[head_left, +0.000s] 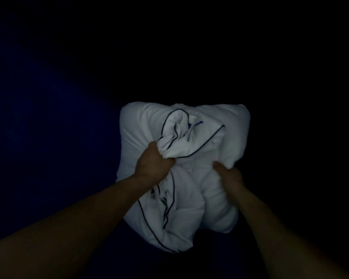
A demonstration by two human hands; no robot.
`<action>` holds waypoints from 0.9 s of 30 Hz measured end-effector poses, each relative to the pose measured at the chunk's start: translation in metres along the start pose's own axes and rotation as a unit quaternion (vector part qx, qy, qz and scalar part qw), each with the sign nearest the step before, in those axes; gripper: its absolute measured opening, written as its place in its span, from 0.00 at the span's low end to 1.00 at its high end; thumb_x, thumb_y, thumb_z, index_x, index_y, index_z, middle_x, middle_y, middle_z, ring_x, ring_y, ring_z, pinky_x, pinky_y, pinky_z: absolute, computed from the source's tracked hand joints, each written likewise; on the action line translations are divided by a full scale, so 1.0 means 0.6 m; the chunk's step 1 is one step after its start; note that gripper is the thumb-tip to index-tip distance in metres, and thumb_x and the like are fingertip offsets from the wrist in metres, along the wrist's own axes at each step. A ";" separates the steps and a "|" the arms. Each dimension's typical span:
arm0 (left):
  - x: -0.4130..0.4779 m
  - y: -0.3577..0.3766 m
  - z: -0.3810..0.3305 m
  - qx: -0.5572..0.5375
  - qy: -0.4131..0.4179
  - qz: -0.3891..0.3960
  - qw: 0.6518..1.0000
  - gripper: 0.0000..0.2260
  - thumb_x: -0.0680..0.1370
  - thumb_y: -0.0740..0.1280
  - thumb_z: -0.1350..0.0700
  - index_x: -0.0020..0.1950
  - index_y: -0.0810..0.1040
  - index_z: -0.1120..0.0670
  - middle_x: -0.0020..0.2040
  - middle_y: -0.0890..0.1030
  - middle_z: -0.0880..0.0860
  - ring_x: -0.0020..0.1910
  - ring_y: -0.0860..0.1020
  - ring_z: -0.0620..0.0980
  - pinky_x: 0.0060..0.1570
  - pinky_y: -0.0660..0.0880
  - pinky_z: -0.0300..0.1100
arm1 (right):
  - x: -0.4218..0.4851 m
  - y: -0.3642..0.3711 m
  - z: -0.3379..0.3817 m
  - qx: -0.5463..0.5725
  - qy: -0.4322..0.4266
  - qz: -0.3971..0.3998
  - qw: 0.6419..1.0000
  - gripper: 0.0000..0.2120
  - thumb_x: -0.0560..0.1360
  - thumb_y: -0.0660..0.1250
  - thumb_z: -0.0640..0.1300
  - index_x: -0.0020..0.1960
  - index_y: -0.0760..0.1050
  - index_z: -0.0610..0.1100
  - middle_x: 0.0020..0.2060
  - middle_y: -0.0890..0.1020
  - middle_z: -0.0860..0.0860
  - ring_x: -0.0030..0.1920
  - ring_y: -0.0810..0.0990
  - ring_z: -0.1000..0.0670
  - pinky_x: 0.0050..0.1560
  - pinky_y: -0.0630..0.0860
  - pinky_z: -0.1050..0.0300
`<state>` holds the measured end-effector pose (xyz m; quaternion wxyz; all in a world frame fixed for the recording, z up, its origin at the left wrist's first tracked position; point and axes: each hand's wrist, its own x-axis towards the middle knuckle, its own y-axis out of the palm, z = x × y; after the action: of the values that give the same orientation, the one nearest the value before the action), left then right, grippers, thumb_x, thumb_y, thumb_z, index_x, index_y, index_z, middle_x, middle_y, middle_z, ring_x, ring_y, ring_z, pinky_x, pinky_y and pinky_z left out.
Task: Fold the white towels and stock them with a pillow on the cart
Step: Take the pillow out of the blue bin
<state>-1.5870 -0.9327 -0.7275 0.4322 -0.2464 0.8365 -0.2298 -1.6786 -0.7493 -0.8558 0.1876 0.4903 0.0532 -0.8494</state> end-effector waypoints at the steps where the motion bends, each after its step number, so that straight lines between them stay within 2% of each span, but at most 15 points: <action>1: -0.016 -0.018 -0.014 -0.005 -0.002 -0.006 1.000 0.13 0.77 0.67 0.54 0.52 0.77 0.65 0.46 0.80 0.62 0.43 0.77 0.53 0.46 0.75 0.45 | -0.031 0.003 0.020 0.005 -0.004 0.025 1.000 0.12 0.78 0.70 0.44 0.60 0.79 0.43 0.58 0.83 0.43 0.55 0.82 0.44 0.62 0.77 0.46; 3: -0.059 -0.058 -0.046 -0.013 -0.007 -0.037 0.999 0.06 0.79 0.67 0.60 0.49 0.77 0.63 0.43 0.80 0.61 0.40 0.76 0.51 0.41 0.72 0.41 | -0.100 0.003 0.064 0.005 -0.015 0.059 0.998 0.05 0.77 0.71 0.41 0.53 0.81 0.44 0.55 0.84 0.42 0.53 0.83 0.43 0.62 0.77 0.44; 5: -0.116 -0.093 -0.085 -0.042 -0.010 -0.070 0.997 0.03 0.77 0.68 0.61 0.49 0.77 0.60 0.43 0.80 0.56 0.42 0.77 0.50 0.39 0.72 0.39 | -0.177 -0.001 0.114 0.008 -0.031 0.074 0.997 0.07 0.76 0.71 0.40 0.53 0.82 0.43 0.53 0.85 0.44 0.54 0.83 0.43 0.61 0.78 0.44; 8: -0.220 -0.130 -0.165 -0.090 -0.005 -0.100 0.991 0.05 0.76 0.70 0.60 0.51 0.78 0.56 0.46 0.81 0.54 0.45 0.78 0.51 0.39 0.73 0.38 | -0.301 -0.024 0.200 -0.009 -0.068 0.086 0.994 0.11 0.75 0.72 0.40 0.57 0.82 0.41 0.51 0.86 0.45 0.55 0.84 0.42 0.61 0.78 0.44; 11: -0.335 -0.162 -0.247 -0.086 0.028 -0.116 0.989 0.07 0.74 0.71 0.55 0.49 0.77 0.47 0.43 0.82 0.49 0.42 0.80 0.49 0.33 0.73 0.38 | -0.428 -0.070 0.273 -0.033 -0.108 0.099 0.989 0.09 0.75 0.72 0.40 0.54 0.83 0.43 0.48 0.87 0.46 0.52 0.85 0.43 0.57 0.80 0.46; 13: -0.409 -0.188 -0.303 -0.075 0.054 -0.127 0.988 0.08 0.73 0.71 0.53 0.48 0.75 0.44 0.43 0.81 0.48 0.41 0.79 0.48 0.30 0.73 0.38 | -0.515 -0.098 0.320 -0.037 -0.141 0.104 0.984 0.09 0.74 0.73 0.42 0.53 0.83 0.44 0.46 0.87 0.47 0.49 0.86 0.45 0.51 0.82 0.50; 16: -0.513 -0.217 -0.377 -0.080 0.101 -0.127 0.984 0.10 0.73 0.71 0.53 0.52 0.76 0.48 0.45 0.81 0.49 0.44 0.78 0.49 0.34 0.72 0.40 | -0.641 -0.139 0.374 -0.045 -0.191 0.096 0.976 0.14 0.66 0.77 0.47 0.50 0.84 0.46 0.46 0.87 0.48 0.47 0.86 0.45 0.47 0.82 0.51; 19: -0.610 -0.231 -0.453 -0.112 0.150 -0.122 0.975 0.14 0.72 0.72 0.53 0.56 0.77 0.51 0.46 0.81 0.51 0.46 0.80 0.52 0.41 0.76 0.44 | -0.758 -0.192 0.421 -0.035 -0.248 0.080 0.965 0.10 0.66 0.77 0.46 0.47 0.84 0.46 0.42 0.87 0.48 0.41 0.87 0.47 0.34 0.81 0.56; 22: -0.708 -0.229 -0.526 -0.132 0.221 -0.110 0.960 0.19 0.71 0.74 0.52 0.59 0.77 0.52 0.51 0.82 0.52 0.50 0.80 0.54 0.53 0.79 0.51 | -0.870 -0.253 0.452 -0.024 -0.318 0.035 0.947 0.09 0.70 0.76 0.44 0.50 0.83 0.45 0.40 0.87 0.49 0.41 0.87 0.47 0.36 0.81 0.56; 24: -0.776 -0.223 -0.572 -0.137 0.270 -0.112 0.946 0.20 0.71 0.74 0.53 0.61 0.76 0.53 0.52 0.81 0.52 0.51 0.79 0.53 0.54 0.78 0.50 | -0.949 -0.298 0.462 -0.015 -0.367 0.009 0.930 0.08 0.71 0.76 0.43 0.49 0.83 0.45 0.40 0.87 0.50 0.42 0.86 0.48 0.38 0.81 0.56; 27: -0.879 -0.200 -0.637 -0.138 0.340 -0.114 0.923 0.19 0.71 0.73 0.53 0.60 0.76 0.55 0.52 0.80 0.53 0.50 0.79 0.52 0.52 0.78 0.48 | -1.067 -0.374 0.465 0.001 -0.442 -0.029 0.896 0.05 0.71 0.75 0.41 0.47 0.82 0.46 0.37 0.87 0.52 0.39 0.86 0.52 0.32 0.80 0.62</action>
<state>-1.6145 -0.6382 -0.1353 0.0541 -0.3041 0.9231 -0.2293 -1.7013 -0.4477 -0.1875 0.1668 0.0625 -0.0220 -0.9838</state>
